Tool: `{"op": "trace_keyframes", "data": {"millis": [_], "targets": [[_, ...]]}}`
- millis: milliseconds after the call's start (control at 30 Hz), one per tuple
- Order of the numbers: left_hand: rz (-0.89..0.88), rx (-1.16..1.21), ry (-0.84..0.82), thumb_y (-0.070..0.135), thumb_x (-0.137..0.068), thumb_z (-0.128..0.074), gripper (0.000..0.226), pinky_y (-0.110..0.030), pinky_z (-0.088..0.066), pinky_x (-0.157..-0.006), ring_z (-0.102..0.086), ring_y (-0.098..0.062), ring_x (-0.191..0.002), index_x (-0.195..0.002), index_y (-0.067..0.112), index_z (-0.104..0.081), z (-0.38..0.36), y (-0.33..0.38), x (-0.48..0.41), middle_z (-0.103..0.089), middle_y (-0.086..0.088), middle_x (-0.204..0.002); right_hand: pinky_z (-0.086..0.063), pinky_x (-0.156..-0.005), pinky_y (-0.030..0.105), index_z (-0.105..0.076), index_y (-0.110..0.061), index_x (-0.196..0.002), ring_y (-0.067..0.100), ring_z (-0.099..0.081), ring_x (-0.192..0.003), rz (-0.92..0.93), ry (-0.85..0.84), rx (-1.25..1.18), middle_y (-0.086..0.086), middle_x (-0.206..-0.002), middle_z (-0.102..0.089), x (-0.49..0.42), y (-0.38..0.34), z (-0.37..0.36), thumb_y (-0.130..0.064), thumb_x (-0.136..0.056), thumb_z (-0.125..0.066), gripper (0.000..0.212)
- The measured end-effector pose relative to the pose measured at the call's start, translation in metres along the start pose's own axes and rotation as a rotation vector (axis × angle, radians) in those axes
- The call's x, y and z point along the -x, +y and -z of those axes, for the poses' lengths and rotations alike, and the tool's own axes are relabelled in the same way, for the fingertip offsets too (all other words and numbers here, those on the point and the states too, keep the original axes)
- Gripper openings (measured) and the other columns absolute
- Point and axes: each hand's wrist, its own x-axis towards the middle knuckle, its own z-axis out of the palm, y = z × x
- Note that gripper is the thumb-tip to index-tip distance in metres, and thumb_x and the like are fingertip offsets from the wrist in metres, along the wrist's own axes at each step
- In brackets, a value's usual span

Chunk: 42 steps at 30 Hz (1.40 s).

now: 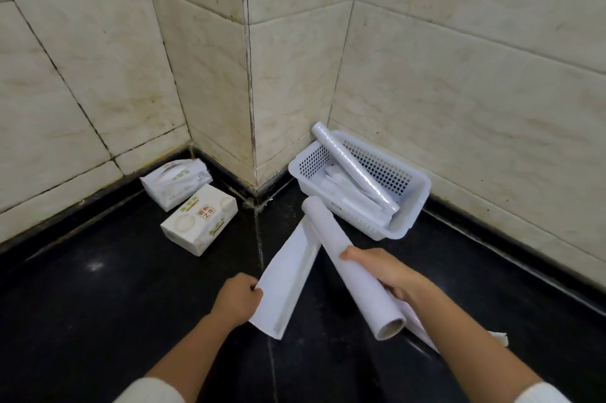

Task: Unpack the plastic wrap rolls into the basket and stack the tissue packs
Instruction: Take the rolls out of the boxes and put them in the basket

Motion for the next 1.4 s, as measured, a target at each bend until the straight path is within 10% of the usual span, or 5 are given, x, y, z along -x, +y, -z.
{"op": "trace_keyframes", "data": {"millis": [133,267,567,800,1400], "targets": [[0.012,-0.142,-0.201,0.021,-0.085,-0.055,0.025,-0.03,-0.037,-0.059,-0.05,-0.015,-0.064,-0.062,0.015,-0.049,0.018,0.009,-0.016,-0.051,-0.004,-0.068,-0.058,-0.069,0.032,-0.072,-0.024,-0.08,0.019,-0.073,-0.077,0.13,0.01,0.077,0.002,-0.085,-0.074,0.014,-0.014,0.038,-0.058,-0.055,-0.073,0.042],[0.036,-0.297,-0.397,0.046,-0.082,-0.061,0.047,-0.027,-0.045,-0.075,-0.059,-0.018,-0.097,-0.115,0.013,-0.059,0.042,0.04,-0.035,-0.06,-0.004,-0.111,-0.046,-0.063,0.029,-0.057,-0.022,-0.069,0.016,-0.06,-0.063,0.234,0.122,0.092,0.0,-0.07,-0.06,0.007,-0.044,0.065,-0.057,-0.056,-0.075,0.041],[-0.387,-0.215,0.052,0.039,-0.092,-0.052,0.067,-0.038,-0.029,-0.116,-0.02,-0.023,-0.145,-0.15,0.018,-0.026,0.051,0.143,-0.093,-0.018,-0.005,-0.159,-0.039,-0.058,0.028,-0.058,-0.017,-0.074,0.018,-0.056,-0.068,0.375,0.38,0.263,-0.003,-0.072,-0.058,-0.081,-0.106,0.098,-0.045,-0.067,-0.078,0.035],[-0.492,-0.469,0.078,0.042,-0.101,-0.023,0.057,-0.039,0.002,-0.121,0.008,-0.023,-0.149,-0.153,0.02,-0.014,0.02,0.159,-0.146,0.0,-0.007,-0.163,-0.034,-0.052,0.022,-0.055,-0.021,-0.095,0.014,-0.052,-0.073,0.315,0.422,0.392,-0.003,-0.088,-0.057,-0.145,-0.098,0.091,-0.047,-0.069,-0.078,0.042],[-0.529,-0.345,0.065,0.045,-0.101,-0.022,0.058,-0.032,0.011,-0.116,0.013,-0.018,-0.148,-0.153,0.021,-0.013,0.018,0.145,-0.156,0.001,-0.005,-0.163,-0.049,-0.093,0.042,-0.051,-0.015,-0.127,0.026,-0.052,-0.112,0.31,0.548,0.714,0.008,-0.125,-0.054,-0.152,-0.097,0.086,-0.044,-0.077,-0.074,0.062]]}}
